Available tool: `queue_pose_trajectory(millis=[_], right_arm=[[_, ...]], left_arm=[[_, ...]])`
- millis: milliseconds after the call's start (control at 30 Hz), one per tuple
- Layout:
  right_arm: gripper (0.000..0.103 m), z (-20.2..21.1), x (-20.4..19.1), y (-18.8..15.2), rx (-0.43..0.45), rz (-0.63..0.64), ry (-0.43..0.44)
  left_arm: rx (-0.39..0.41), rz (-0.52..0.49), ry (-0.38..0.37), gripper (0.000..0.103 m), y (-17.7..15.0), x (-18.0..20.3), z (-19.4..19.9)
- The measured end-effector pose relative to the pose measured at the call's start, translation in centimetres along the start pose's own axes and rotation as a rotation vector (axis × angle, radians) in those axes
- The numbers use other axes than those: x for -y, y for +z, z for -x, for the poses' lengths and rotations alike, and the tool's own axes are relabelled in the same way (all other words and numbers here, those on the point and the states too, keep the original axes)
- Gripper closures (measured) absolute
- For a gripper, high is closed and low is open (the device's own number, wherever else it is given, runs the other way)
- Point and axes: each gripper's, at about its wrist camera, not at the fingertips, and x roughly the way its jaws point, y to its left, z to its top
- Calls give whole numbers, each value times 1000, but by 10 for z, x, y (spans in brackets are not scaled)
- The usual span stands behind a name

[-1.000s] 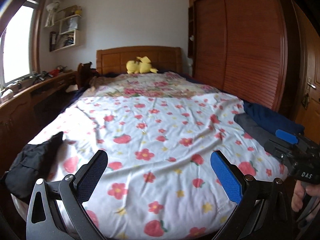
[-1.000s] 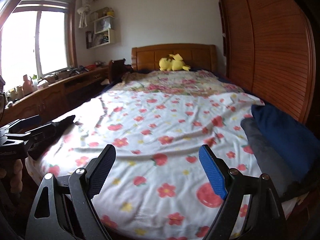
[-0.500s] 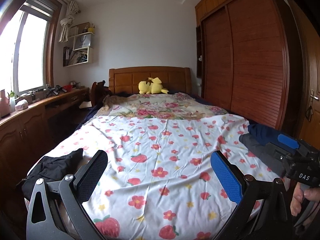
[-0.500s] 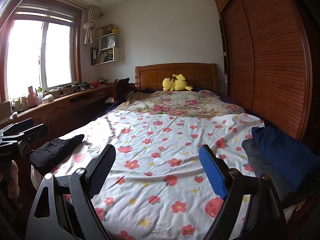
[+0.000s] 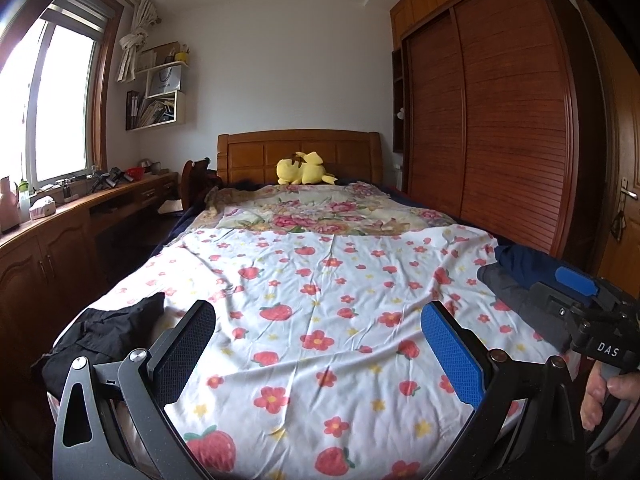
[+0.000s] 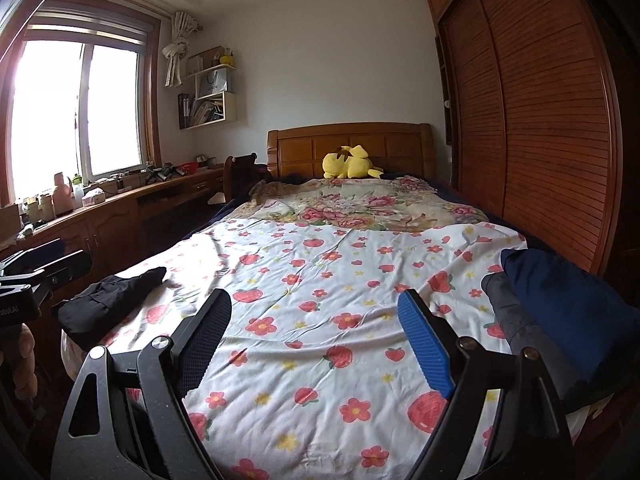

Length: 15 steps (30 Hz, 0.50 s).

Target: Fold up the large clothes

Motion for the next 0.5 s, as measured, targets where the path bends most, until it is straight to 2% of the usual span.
queue_pose_trajectory(millis=[500], right_arm=[[17, -1, 8, -1, 3, -9, -11]], left_arm=[[11, -3, 2, 1, -3, 0, 3]])
